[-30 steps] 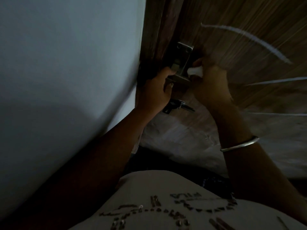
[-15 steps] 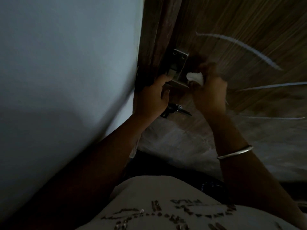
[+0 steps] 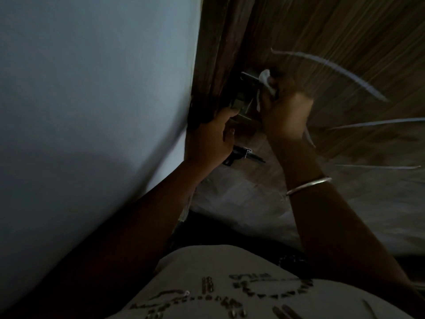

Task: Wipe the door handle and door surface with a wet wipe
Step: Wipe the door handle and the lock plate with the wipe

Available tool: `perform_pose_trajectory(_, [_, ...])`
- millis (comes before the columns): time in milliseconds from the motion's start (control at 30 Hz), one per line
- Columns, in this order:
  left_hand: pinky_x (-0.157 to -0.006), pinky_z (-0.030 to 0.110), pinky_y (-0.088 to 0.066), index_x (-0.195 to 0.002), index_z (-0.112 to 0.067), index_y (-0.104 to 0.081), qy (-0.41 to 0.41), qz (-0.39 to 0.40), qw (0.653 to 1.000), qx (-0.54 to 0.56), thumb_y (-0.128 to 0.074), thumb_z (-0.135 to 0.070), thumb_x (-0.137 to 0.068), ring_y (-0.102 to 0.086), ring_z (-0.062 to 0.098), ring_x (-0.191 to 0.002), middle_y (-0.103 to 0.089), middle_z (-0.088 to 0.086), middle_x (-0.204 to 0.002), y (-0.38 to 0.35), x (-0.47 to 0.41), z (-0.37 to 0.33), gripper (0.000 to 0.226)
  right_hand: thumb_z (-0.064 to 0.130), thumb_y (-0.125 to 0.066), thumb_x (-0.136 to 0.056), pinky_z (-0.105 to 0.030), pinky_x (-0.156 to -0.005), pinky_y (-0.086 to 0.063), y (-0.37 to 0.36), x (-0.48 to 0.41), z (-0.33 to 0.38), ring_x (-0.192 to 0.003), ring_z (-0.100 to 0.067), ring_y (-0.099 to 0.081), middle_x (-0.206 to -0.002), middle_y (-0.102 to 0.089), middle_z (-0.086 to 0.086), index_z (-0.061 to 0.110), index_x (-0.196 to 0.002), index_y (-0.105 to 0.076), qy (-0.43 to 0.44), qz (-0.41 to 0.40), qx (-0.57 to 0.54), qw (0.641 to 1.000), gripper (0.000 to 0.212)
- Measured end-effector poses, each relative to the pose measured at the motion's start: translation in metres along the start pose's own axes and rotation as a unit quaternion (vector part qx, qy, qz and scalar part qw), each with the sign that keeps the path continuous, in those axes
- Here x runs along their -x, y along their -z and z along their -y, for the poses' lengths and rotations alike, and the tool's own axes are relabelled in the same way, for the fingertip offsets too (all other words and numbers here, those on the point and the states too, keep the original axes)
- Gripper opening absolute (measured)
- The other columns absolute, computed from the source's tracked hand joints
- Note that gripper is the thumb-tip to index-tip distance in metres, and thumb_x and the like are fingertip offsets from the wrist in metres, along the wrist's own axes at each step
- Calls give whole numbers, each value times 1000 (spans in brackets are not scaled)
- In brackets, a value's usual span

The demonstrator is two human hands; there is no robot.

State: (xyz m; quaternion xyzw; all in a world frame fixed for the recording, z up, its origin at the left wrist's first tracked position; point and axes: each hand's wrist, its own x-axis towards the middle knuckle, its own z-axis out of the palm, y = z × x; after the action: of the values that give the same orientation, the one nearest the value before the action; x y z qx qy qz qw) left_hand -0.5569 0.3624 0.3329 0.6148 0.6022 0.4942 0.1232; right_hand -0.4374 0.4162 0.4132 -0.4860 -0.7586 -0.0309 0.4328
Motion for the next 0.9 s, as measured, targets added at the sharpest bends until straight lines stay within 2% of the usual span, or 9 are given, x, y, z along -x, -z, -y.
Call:
perform_pose_trajectory(100, [-72,42,-56,-126,-22,-51,-2,4,1000,4,-53,-21,-88,-65,25,-87,-69,11,-94,-1,-1,3,37,20,-56,-91,-28,-73,-47,-8,16,-10,-88,-31,-66,-101,-70,-18,3,-107,-66,-41,78,34,996,26])
perform_pose_trajectory(133, [-73,42,-56,-126,-22,-50,-2,5,1000,4,-52,-21,-88,-65,25,-88,-69,11,-94,-1,-1,3,38,20,-58,-90,-28,-72,-47,-8,15,-9,-87,-30,-67,-99,-70,-17,3,-105,-67,-51,77,22,996,24])
perform_pose_trajectory(233, [-74,42,-56,-127,-24,-49,0,3,1000,2,-50,-24,-88,-65,26,-91,-69,10,-98,-2,0,3,40,21,-62,-87,-6,-58,-35,-3,4,-5,-69,-13,-62,-81,-69,-5,3,-96,-66,-56,9,-26,998,20])
perform_pose_trajectory(300, [-71,42,-56,-128,-25,-48,3,0,1000,-4,-50,-25,-87,-65,26,-85,-69,10,-96,-2,1,4,41,22,-63,-87,-3,-52,-33,1,-5,-5,-63,0,-52,-74,-59,3,2,-91,-62,-49,-29,-58,997,20])
perform_pose_trajectory(433, [-62,43,-55,-130,-24,-47,10,16,1000,0,-52,-22,-88,-62,25,-69,-67,16,-87,-2,2,4,42,15,-64,-85,-2,-59,-34,-3,-1,-12,-73,-6,-53,-88,-67,-11,2,-91,-67,-49,30,-59,997,15])
perform_pose_trajectory(533, [-67,43,-55,-131,-25,-47,14,21,1000,14,-52,-20,-87,-64,27,-77,-67,17,-91,0,3,4,44,10,-62,-85,5,-71,-32,-3,12,-15,-87,-8,-51,-103,-61,-19,0,-94,-70,-36,51,-81,995,16])
perform_pose_trajectory(700, [-70,46,-55,-133,-27,-44,28,39,999,25,-53,-18,-87,-65,32,-84,-68,20,-93,0,4,2,48,-6,-53,-75,-15,-89,-44,16,28,-42,-101,-14,-53,-106,-52,-29,-2,-106,-65,-50,-18,-215,975,33])
perform_pose_trajectory(800, [-66,46,-55,-134,-27,-43,27,36,999,30,-54,-15,-88,-64,29,-75,-67,17,-84,0,4,2,49,-7,-59,-74,-27,-88,-49,22,41,-65,-100,-28,-57,-105,-52,-24,4,-103,-63,-44,-73,-251,964,32])
perform_pose_trajectory(900, [-61,44,-55,-134,-24,-44,19,21,999,33,-55,-14,-88,-64,23,-70,-67,12,-81,-2,4,0,48,-2,-65,-80,-26,-77,-51,6,69,-67,-87,-20,-62,-95,-60,-16,8,-98,-61,-103,-92,-251,958,21])
